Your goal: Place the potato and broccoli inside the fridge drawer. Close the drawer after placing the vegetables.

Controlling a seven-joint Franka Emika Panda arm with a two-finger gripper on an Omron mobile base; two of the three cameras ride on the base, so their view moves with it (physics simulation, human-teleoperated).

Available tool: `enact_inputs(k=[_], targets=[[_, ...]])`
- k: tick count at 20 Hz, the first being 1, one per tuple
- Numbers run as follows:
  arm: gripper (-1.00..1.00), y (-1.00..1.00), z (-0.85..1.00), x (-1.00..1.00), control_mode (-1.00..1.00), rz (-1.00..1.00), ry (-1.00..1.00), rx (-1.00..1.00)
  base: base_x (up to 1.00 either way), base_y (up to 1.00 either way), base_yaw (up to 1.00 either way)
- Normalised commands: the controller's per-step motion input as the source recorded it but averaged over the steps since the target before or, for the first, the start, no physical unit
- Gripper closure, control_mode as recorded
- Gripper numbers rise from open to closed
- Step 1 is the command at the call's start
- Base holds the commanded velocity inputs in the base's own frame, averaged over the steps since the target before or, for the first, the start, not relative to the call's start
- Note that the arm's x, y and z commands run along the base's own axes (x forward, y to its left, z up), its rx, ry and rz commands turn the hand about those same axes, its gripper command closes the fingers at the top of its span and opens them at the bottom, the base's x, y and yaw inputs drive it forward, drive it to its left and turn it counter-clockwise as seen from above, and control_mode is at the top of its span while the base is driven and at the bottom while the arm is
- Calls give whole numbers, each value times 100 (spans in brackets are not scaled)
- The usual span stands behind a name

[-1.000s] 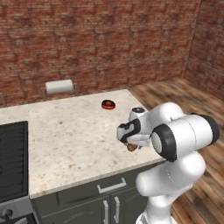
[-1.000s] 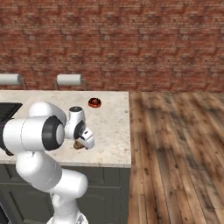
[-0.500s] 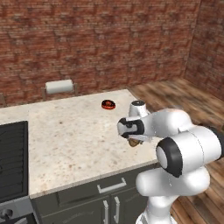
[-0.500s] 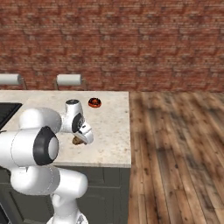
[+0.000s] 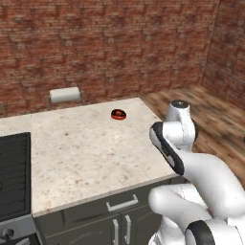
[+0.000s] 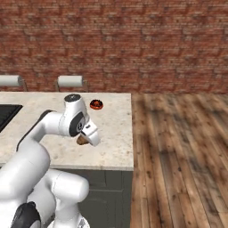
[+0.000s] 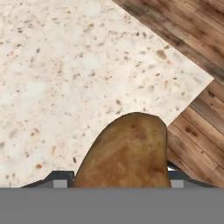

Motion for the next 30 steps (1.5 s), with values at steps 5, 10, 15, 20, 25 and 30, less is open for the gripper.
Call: enact_inputs(k=[5,10,15,20,25,30], targets=[[100,-14,39,-100,-100,-7,-17,0,0,0,0],[100,19,19,-86,-100,-1,-16,-1,0,0,0],[100,30,0,-15,-100,0,-3,-2,0,0,0],[100,2,0,2,-100,0,0,-1,0,0,0],[100,-5,12,-13,100,-11,-6,0,-11,-7,-7],[100,0,0,0,100,0,0,0,-61,-42,-57]])
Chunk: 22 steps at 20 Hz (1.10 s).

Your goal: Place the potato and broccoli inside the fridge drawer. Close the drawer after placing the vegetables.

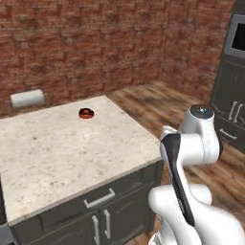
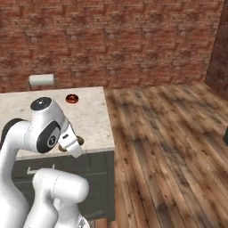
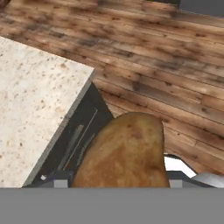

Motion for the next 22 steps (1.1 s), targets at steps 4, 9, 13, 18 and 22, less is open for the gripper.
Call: enact_inputs(k=[4,9,13,18,22], targets=[[100,0,0,0,100,0,0,0,-38,-37,-73],[100,0,0,0,100,0,0,0,2,-50,-72],[100,0,0,0,100,0,0,0,68,-58,-62],[100,0,0,0,100,0,0,0,61,-61,-63],[100,0,0,0,100,0,0,0,68,-36,-59]])
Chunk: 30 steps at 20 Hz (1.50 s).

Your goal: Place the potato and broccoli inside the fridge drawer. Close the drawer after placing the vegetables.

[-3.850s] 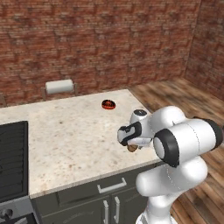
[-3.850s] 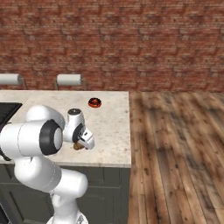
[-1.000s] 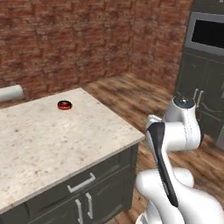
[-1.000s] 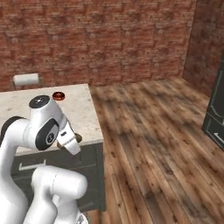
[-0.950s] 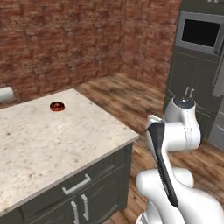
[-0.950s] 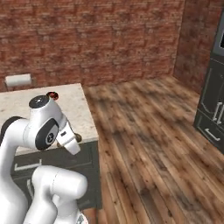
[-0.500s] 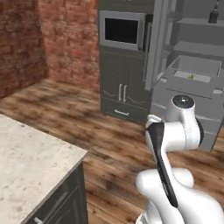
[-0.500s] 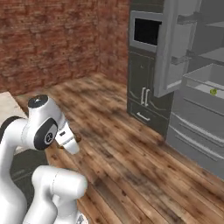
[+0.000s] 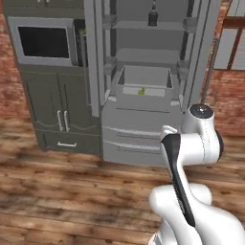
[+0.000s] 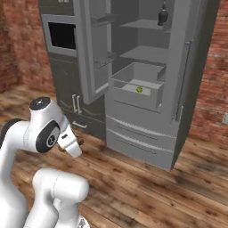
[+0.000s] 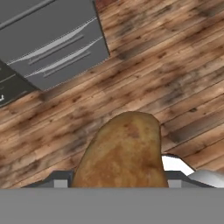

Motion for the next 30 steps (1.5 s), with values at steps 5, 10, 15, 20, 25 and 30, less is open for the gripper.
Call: enact_inputs(k=[5,10,15,20,25,30], targets=[[100,0,0,0,100,0,0,0,74,1,-48],[100,0,0,0,100,0,0,0,70,38,-34],[100,0,0,0,100,0,0,0,66,66,-24],[100,0,0,0,100,0,0,0,69,35,-14],[100,0,0,0,100,0,0,0,76,0,-11],[100,0,0,0,100,0,0,0,58,21,-11]])
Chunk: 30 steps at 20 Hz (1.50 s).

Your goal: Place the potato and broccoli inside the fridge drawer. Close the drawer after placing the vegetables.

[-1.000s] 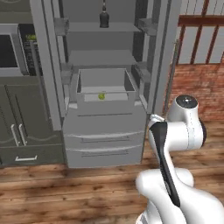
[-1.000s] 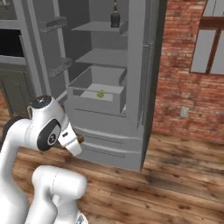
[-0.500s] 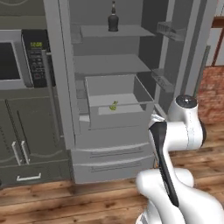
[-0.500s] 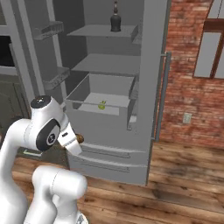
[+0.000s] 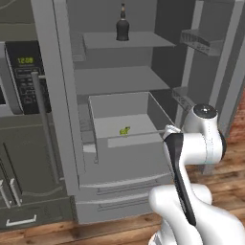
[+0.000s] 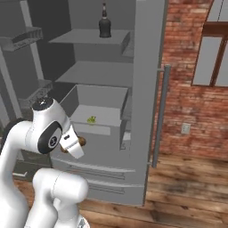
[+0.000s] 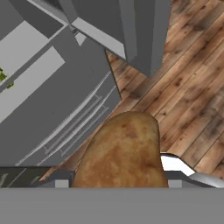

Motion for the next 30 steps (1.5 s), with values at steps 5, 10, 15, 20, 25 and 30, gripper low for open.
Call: enact_inputs(k=[5,10,15,20,25,30], targets=[[100,0,0,0,100,0,0,0,39,22,-9],[100,0,0,0,100,0,0,0,35,25,-4],[100,0,0,0,100,0,0,0,40,33,0],[100,0,0,0,100,0,0,0,31,13,0],[100,0,0,0,100,0,0,0,43,8,2],[100,0,0,0,100,0,0,0,48,34,1]])
